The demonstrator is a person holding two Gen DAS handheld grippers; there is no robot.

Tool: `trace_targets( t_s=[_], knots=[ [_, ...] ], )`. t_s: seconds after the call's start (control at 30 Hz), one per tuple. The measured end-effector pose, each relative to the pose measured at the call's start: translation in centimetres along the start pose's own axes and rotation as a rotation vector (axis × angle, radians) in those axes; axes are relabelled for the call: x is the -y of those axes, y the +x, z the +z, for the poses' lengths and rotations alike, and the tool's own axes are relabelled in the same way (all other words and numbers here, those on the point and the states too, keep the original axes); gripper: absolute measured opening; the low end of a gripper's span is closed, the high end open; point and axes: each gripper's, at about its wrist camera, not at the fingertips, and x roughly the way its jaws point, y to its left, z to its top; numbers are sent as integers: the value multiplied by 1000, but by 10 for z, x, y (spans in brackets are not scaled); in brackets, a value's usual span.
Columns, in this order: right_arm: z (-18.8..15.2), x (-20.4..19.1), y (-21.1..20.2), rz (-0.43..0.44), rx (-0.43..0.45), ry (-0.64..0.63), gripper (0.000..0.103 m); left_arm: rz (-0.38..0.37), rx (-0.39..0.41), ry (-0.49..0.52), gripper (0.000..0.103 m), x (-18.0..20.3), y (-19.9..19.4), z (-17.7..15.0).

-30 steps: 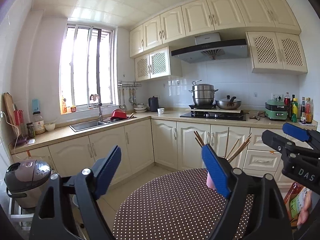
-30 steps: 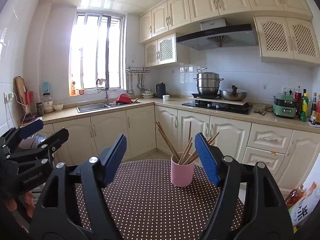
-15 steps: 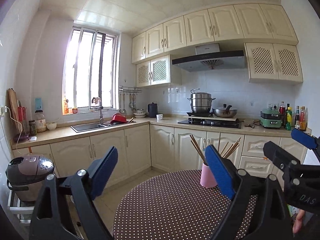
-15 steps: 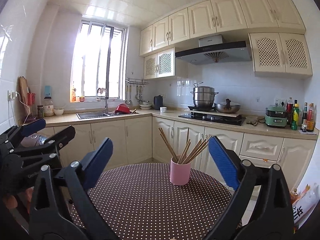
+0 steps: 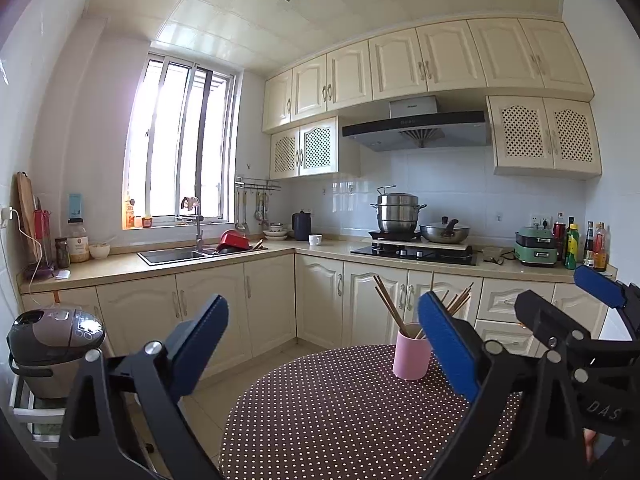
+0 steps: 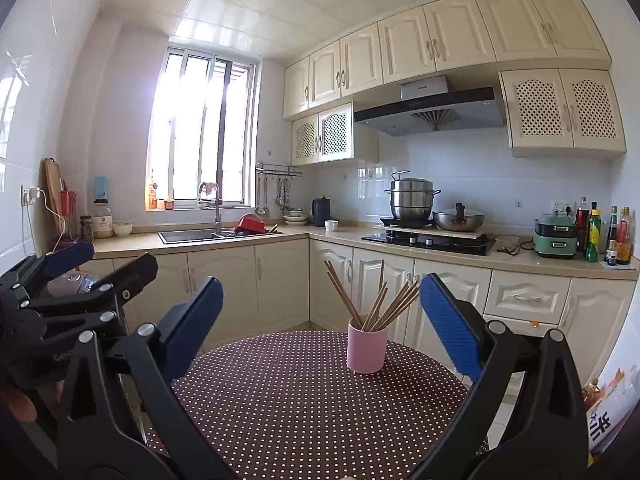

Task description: Organize utensils

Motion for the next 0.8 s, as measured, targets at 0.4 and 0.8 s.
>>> trace_targets(
  t_s=[0.4, 0.8],
  knots=[
    [-3, 0, 0, 10, 4, 6, 97, 25, 14, 27, 94, 1, 2, -2],
    [-3, 2, 4, 22, -8, 22, 97, 14, 8, 24, 94, -1, 8, -5]
  ],
)
